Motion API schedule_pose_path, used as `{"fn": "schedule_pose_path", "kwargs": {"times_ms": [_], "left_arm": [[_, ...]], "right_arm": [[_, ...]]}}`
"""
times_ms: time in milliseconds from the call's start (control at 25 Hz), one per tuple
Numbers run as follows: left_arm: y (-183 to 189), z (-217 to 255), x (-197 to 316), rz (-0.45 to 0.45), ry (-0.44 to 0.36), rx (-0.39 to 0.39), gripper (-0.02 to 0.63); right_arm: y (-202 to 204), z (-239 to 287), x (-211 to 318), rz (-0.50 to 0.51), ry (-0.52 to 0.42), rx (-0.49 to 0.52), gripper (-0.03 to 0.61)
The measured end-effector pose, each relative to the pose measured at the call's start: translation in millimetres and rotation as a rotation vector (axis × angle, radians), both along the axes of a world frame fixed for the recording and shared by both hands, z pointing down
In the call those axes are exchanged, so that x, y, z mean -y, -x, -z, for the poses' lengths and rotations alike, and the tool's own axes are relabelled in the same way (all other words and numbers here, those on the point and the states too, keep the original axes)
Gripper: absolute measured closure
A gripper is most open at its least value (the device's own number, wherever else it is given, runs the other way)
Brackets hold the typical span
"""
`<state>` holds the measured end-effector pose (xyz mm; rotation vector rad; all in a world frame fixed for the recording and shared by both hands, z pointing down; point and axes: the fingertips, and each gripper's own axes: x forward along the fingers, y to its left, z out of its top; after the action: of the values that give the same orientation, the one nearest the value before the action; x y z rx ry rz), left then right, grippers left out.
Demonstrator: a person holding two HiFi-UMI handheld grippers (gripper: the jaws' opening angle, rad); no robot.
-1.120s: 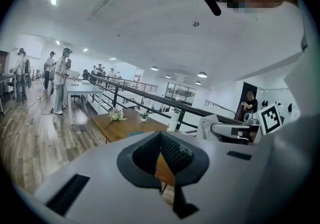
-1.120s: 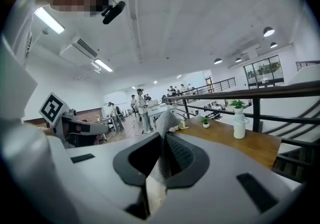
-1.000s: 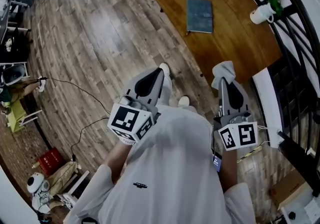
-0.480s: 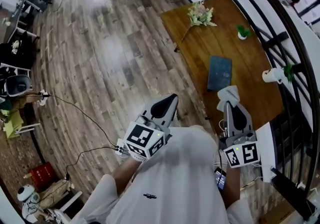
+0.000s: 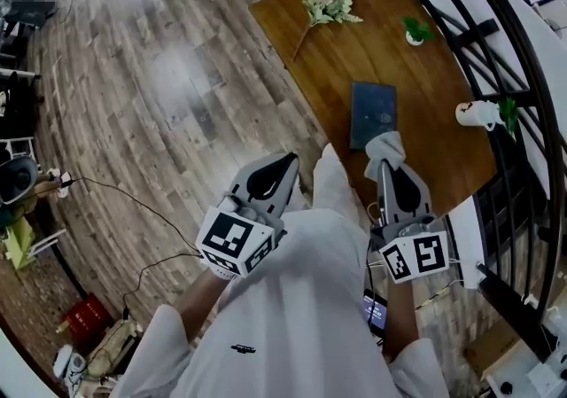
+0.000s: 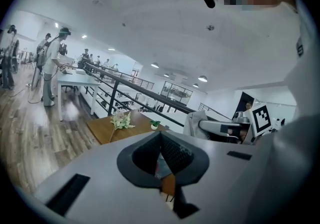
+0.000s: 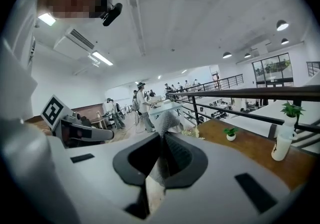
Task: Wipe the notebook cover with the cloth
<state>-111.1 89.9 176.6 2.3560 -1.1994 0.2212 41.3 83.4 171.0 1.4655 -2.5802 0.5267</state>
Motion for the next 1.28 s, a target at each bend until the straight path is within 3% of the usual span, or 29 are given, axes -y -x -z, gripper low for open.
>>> {"fn": "schedule_pose_path", "kwargs": {"times_ms": [240,520,800,1280], "left_arm": [[-18.9,-33.7,35.7,-0.015,0.052,0.013,0.594],[-27.2,-78.5,79.8,0.026,0.114,0.04,0.594],[-33.7,-122.9,107.2,0.022,0.164,0.074,0.595],[-54.7,-178.5,132.3,0.039,0.219,0.085,0.594]], "right_arm": [[-8.1,-36.3,37.6,0.023,0.058,-0.001,0.551],[-16.2,-93.0,89.2,0.061,0.163,0.023,0.551],[-13.2,-145.1,118.8,0.107,0.254,-0.018,0.549],[-27.3,-205.2,150.4,0.07,0.298,-0.047,0.549]]}}
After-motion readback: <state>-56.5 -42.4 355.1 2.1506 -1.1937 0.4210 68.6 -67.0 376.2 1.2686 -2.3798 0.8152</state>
